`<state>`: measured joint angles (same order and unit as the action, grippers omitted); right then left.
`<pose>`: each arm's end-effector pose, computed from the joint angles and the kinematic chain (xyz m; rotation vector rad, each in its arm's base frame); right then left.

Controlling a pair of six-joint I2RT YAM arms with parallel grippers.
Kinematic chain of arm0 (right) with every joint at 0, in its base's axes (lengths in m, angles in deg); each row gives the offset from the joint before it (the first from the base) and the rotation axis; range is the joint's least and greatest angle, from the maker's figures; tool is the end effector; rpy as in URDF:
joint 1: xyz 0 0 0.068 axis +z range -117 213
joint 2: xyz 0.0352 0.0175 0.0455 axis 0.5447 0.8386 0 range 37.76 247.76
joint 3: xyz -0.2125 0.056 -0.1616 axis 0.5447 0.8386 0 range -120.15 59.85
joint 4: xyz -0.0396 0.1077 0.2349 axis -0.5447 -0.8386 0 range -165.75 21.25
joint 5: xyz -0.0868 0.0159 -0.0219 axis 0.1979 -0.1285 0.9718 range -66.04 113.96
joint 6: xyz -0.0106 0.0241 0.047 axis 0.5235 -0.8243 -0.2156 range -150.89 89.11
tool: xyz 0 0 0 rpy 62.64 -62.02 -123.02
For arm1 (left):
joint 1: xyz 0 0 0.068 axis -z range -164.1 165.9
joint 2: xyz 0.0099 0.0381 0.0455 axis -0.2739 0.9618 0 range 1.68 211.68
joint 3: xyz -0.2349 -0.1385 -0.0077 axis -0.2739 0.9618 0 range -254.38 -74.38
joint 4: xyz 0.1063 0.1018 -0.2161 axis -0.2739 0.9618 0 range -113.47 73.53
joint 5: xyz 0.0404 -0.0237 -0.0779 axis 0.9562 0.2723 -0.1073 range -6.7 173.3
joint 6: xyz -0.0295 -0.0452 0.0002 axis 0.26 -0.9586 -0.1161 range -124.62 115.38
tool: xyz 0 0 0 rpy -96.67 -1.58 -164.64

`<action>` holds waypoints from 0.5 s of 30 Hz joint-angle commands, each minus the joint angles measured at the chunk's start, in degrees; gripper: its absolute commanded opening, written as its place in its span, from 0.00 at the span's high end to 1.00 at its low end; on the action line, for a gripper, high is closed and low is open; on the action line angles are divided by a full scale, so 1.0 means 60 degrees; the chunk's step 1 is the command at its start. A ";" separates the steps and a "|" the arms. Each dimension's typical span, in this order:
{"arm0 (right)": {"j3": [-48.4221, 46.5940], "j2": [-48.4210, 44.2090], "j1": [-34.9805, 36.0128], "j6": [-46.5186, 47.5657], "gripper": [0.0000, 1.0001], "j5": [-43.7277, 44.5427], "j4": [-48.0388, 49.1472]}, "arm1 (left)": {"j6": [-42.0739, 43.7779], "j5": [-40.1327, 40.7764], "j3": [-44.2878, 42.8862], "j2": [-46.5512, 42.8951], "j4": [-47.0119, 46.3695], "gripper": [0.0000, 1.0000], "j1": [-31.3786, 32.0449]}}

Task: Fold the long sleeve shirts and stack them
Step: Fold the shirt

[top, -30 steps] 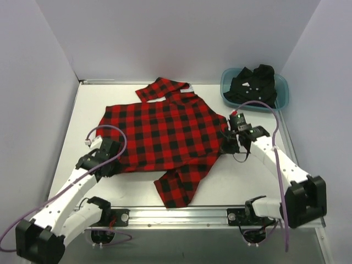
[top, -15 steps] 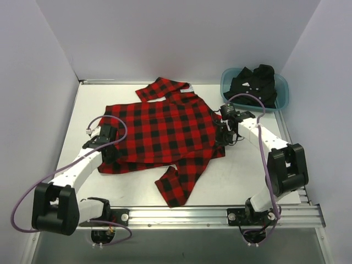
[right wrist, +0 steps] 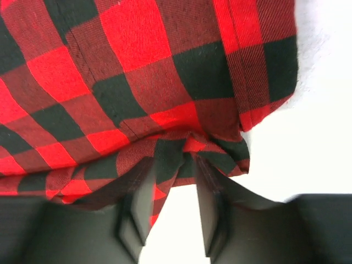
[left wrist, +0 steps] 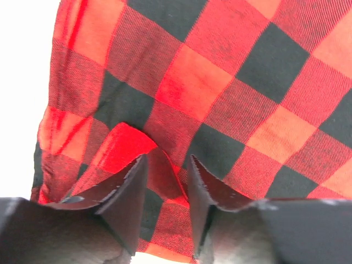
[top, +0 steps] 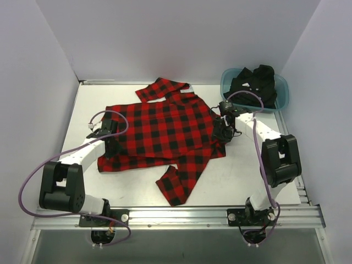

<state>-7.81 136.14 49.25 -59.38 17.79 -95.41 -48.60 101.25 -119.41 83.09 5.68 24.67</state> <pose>0.3433 0.1039 0.2089 0.2387 2.6130 0.4228 0.2568 -0.0285 0.1793 -0.8784 2.4709 0.1183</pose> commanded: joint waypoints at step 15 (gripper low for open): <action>0.2894 -0.3755 0.3349 0.0503 0.28 0.0458 0.0004 | 0.1602 -0.1878 0.0768 -0.3606 0.0592 0.03 -0.0394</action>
<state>4.89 115.36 62.72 -54.13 19.95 -93.05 -43.90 95.59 -114.58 62.50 8.08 22.14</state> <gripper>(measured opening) 0.708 0.974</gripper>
